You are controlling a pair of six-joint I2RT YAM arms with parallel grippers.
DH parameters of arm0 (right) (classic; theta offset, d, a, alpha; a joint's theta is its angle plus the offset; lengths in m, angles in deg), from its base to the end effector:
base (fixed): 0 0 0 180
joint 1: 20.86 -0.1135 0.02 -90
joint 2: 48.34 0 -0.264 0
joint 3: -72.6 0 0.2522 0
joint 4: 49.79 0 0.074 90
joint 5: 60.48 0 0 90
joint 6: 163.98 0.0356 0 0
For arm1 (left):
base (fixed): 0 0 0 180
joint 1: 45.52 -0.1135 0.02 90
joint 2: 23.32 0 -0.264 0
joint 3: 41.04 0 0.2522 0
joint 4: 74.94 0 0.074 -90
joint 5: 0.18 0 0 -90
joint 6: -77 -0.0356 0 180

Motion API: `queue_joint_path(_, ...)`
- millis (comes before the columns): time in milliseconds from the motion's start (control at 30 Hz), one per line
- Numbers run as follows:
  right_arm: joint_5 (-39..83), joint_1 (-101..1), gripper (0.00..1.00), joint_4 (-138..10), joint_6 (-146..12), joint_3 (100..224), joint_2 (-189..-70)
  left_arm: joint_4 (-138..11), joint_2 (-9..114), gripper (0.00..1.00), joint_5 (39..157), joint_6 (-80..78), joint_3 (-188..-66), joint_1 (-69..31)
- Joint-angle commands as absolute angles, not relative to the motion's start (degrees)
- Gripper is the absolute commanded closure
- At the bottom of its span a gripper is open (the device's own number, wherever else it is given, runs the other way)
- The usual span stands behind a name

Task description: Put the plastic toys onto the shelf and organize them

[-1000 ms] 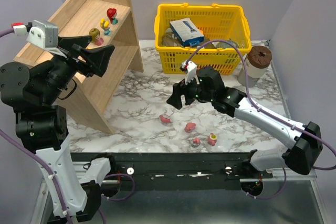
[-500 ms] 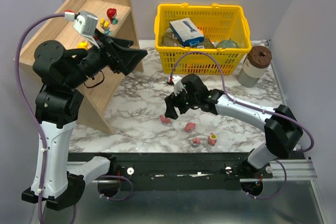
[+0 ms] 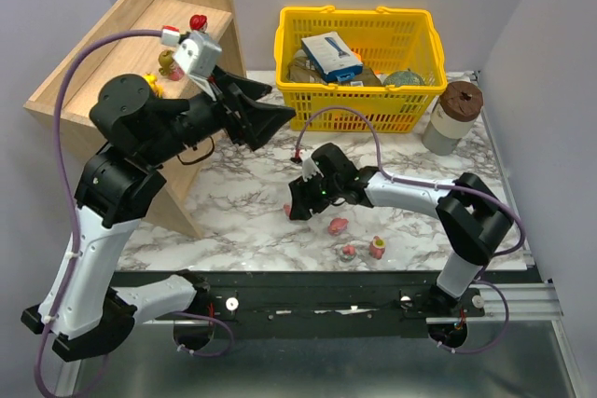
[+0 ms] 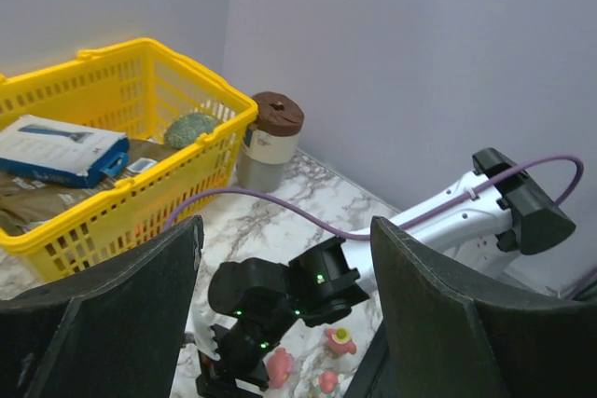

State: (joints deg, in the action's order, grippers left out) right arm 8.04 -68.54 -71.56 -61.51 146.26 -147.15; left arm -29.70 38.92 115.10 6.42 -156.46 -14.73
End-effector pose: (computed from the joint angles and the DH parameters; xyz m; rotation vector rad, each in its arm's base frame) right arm 0.2340 0.2764 0.1890 -0.9422 2.3453 0.9123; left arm 0.1240 -0.0916 0.5637 0.5267 1.4364 -1.0232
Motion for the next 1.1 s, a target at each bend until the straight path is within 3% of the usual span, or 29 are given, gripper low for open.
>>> queue_joint_path(0,3.6,-69.02,0.37,-64.45,-53.08,143.33,-148.97,-27.7,40.4,0.2,104.87,2.3,-154.99,-6.61)
queue_joint_path(233,-1.94,-69.11,0.43,-59.95,-49.64,142.26,-150.29,-26.47,41.46,0.2,99.41,0.89,-154.38,-1.66)
queue_joint_path(467,-2.57,-69.2,0.41,-56.96,-46.12,141.12,-150.21,-25.33,40.75,0.2,96.33,0.28,-153.5,-1.31)
queue_joint_path(667,4.02,-69.29,0.25,-59.15,-49.36,138.57,-144.15,-23.83,40.67,0.19,94.92,-0.43,-154.2,-1.31)
queue_joint_path(900,10.62,-69.29,0.13,-57.94,-65.25,137.52,-139.75,-23.83,39.79,0.17,91.76,-2.09,-154.38,-1.31)
queue_joint_path(933,10.62,-69.29,0.08,-57.06,-66.67,137.6,-139.75,-23.83,39.7,0.17,91.41,-2.36,-154.46,-1.31)
queue_joint_path(1067,10.27,-69.55,0.05,-51.44,-72.03,136.56,-140.36,-24.18,39.52,0.14,91.05,-3.5,-155.17,-1.31)
